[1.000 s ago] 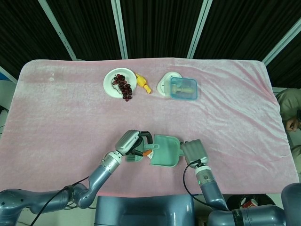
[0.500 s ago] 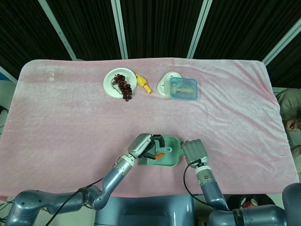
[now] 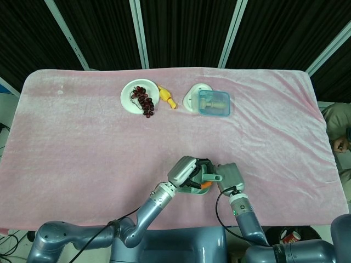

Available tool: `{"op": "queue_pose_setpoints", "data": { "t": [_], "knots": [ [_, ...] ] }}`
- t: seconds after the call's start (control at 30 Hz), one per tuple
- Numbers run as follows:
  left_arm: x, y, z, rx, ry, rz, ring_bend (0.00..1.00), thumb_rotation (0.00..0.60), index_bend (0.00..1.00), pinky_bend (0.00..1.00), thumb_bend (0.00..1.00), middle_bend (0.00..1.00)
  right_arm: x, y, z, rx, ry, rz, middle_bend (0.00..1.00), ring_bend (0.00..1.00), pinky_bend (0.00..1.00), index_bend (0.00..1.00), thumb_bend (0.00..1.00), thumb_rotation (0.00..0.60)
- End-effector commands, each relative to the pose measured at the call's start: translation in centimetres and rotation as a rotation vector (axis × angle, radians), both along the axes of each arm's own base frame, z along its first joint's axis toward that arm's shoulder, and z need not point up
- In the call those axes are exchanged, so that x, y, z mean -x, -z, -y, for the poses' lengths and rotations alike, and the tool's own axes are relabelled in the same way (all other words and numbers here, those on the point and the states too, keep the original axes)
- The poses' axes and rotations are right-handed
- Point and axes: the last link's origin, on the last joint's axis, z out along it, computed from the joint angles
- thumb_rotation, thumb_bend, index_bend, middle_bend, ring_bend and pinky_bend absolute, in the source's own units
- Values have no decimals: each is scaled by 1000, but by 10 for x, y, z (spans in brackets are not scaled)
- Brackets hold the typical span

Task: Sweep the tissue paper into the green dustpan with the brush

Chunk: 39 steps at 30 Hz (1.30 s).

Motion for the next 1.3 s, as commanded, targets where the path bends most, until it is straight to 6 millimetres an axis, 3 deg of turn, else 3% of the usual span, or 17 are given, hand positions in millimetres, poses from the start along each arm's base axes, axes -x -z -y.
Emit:
{"op": "queue_pose_setpoints", "data": {
  "t": [0.03,0.2,0.5,0.67,0.9,1.3],
  "knots": [
    [-8,-2,2,-4,7,31,871,600,685,1000,391,707,0,-1,0,2,1,0,684,699,779,672,505,600],
    [-7,-9,1,-9,8,52,871,600,688,1000,391,708,1,-3,2,8,3,-1,684,699,779,672,505,600],
    [38,-15,-12,4,-77,-30,871,600,690,1000,391,710,1,0,1,-5,1,-4,684,699,780,672,504,600],
    [49,-15,-23,-6,-92,-58,871,600,690,1000,391,710,2,1,1,-9,0,-9,684,699,780,672,505,600],
    [49,-6,-30,1,-96,-75,871,600,690,1000,391,710,4,1,2,-7,4,-12,684,699,779,672,505,600],
    [27,17,-24,25,-70,-58,871,600,691,1000,392,710,6,0,2,-11,8,-6,684,699,780,672,505,600]
  ]
}}
